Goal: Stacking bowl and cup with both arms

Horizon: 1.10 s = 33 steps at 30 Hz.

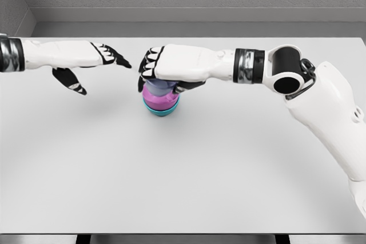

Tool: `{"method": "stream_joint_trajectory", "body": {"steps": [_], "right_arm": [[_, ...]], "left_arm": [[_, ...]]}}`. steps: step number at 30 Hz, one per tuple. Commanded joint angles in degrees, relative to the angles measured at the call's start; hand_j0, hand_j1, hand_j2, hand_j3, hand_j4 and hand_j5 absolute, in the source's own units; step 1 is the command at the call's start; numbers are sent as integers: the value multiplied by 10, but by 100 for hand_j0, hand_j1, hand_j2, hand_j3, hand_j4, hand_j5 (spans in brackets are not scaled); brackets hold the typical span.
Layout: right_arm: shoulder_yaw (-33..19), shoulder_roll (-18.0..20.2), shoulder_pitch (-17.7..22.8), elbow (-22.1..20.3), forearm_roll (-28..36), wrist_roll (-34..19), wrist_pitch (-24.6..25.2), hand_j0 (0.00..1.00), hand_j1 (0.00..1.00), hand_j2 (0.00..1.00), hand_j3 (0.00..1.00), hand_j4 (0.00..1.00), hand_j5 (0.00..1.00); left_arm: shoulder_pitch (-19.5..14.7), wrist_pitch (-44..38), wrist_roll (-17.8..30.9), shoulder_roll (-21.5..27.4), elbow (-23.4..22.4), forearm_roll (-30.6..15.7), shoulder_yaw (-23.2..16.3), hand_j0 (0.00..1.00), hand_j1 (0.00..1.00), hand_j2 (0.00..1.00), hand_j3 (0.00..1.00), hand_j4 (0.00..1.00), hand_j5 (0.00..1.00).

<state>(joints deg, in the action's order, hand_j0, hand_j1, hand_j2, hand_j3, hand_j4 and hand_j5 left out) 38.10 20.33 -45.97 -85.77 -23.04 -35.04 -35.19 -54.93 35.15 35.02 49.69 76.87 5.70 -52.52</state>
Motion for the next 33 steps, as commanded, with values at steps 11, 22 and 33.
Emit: {"method": "stream_joint_trajectory", "body": {"steps": [11, 22, 33], "right_arm": [[0, -3, -3, 18, 4, 0, 2, 62, 62, 62, 62, 62, 62], [1, -6, -3, 24, 4, 0, 2, 62, 62, 62, 62, 62, 62], [14, -9, -3, 39, 4, 0, 2, 62, 62, 62, 62, 62, 62]], "left_arm": [[0, -1, 0, 10, -10, -3, 3, 100, 100, 100, 100, 100, 100], [1, -1, 0, 13, -9, -4, 3, 100, 100, 100, 100, 100, 100], [9, -1, 0, 14, -9, -5, 12, 100, 100, 100, 100, 100, 100]]}}
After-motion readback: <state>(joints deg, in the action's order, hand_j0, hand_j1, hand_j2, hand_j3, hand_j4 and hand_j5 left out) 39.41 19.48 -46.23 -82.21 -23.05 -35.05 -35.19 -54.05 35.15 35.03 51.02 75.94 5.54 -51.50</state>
